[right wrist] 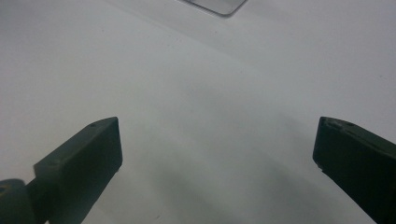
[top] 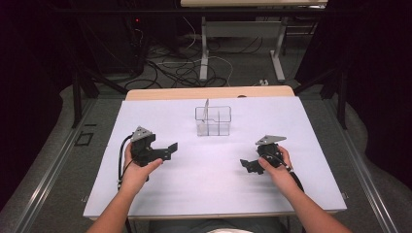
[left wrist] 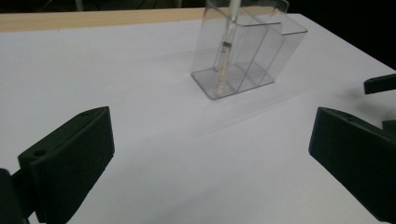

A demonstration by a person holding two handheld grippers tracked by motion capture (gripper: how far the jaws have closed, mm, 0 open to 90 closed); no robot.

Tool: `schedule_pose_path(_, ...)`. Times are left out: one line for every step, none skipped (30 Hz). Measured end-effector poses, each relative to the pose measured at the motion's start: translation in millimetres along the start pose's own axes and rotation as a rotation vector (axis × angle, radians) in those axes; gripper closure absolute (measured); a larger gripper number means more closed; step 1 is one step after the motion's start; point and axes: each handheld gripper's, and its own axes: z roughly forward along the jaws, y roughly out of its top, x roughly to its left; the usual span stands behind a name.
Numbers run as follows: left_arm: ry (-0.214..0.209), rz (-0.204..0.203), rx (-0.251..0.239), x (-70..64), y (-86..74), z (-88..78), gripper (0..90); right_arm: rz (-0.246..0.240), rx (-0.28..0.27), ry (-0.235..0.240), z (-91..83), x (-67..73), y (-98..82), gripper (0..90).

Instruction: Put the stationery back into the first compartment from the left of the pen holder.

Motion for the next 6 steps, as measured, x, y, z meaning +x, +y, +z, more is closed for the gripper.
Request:
schedule_pose_path(0.008, -0.005, -0.001, 2.7, -1.3, -1.4, 0.2, 0.011, 0.000, 0.000, 0.2, 0.0, -0.3, 1.1)
schedule_pose_path(0.012, -0.009, -0.001, 5.2, -2.4, -2.5, 0.2, 0.019, 0.000, 0.000, -0.1, -0.4, -0.5, 1.1)
schedule_pose_path(0.013, -0.008, -0.002, 7.7, -3.4, -3.4, 0.2, 0.021, 0.002, 0.002, -0.5, -1.2, -0.9, 1.1)
schedule_pose_path(0.018, -0.010, 0.000, 9.8, -4.2, -3.8, 0.2, 0.014, 0.002, -0.006, -0.2, -2.7, -1.3, 1.1)
schedule_pose_path(0.024, -0.015, 0.001, 11.9, -4.6, -4.0, 0.2, 0.028, 0.000, -0.003, -0.4, -3.0, -1.5, 1.1)
schedule_pose_path(0.030, -0.018, -0.005, 13.6, -4.9, -3.4, 0.2, 0.029, 0.002, -0.005, -0.3, -3.9, -1.8, 1.1)
